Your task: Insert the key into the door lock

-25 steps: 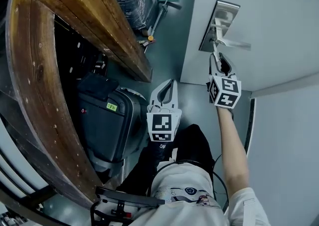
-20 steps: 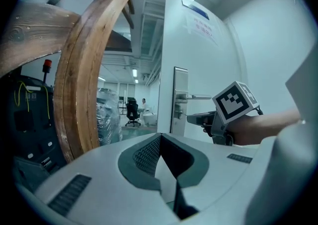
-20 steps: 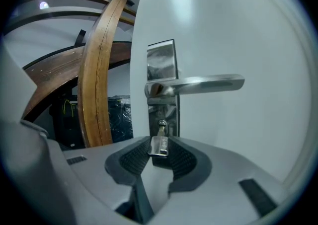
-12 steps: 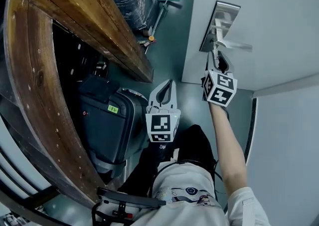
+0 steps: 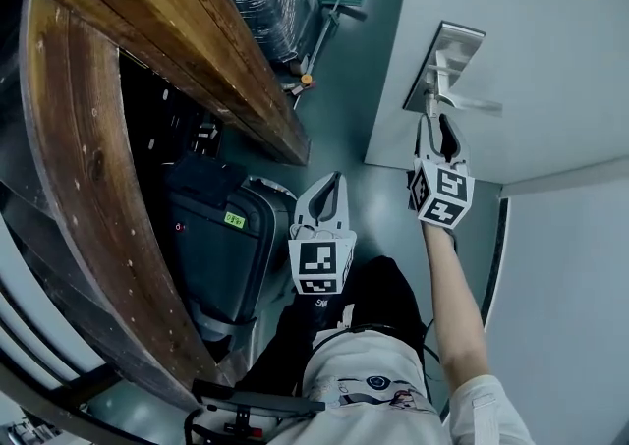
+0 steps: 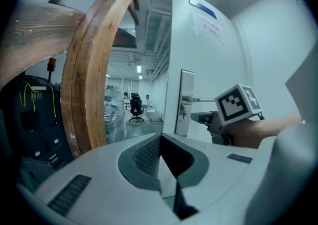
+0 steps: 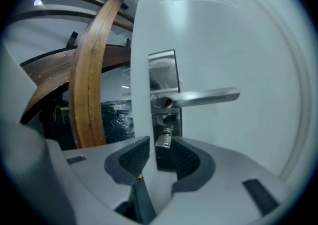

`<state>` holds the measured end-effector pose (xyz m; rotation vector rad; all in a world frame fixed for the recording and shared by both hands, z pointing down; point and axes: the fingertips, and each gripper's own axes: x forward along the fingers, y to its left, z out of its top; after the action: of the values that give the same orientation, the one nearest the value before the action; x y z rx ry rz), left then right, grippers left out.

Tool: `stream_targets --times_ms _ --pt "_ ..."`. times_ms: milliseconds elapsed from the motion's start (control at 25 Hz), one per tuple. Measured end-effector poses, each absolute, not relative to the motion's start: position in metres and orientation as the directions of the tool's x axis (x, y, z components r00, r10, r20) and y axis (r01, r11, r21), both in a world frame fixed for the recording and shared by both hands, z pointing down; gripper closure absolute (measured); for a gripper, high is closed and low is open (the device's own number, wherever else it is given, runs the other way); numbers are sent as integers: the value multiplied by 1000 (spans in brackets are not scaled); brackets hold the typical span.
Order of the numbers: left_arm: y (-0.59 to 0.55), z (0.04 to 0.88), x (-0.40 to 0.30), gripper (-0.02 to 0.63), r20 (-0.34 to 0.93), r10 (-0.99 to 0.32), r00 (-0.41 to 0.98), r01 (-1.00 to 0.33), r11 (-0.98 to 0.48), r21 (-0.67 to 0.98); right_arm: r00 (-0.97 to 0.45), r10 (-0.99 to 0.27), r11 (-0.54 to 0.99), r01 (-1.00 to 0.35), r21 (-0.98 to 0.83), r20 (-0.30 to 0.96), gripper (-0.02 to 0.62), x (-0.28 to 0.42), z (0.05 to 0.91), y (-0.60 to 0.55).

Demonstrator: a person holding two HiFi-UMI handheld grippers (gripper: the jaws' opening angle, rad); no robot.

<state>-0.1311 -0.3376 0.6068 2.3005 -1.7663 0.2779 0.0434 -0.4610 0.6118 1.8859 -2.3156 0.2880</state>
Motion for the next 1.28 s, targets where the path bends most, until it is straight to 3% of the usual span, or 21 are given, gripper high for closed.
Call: stream_targets --times_ms 280,360,400,960,1280 --pt "-303 554 -119 601 286 -905 315 -949 -306 74 -247 -912 239 -969 -64 328 481 57 581 -308" --pt "-286 540 -113 601 275 -906 322 -946 -315 71 -242 -914 232 -970 -69 327 575 66 568 -272" --pt "-275 534 -110 601 271 -907 323 -946 -315 71 -243 -916 232 -970 -71 320 588 70 561 -257" --pt "-42 472 -1 601 196 -926 322 -947 -316 64 -364 -908 363 -931 -47 205 588 135 472 -17" --pt "16 433 5 601 155 -936 315 -949 -314 33 -403 -904 397 -915 -72 142 588 136 426 33"
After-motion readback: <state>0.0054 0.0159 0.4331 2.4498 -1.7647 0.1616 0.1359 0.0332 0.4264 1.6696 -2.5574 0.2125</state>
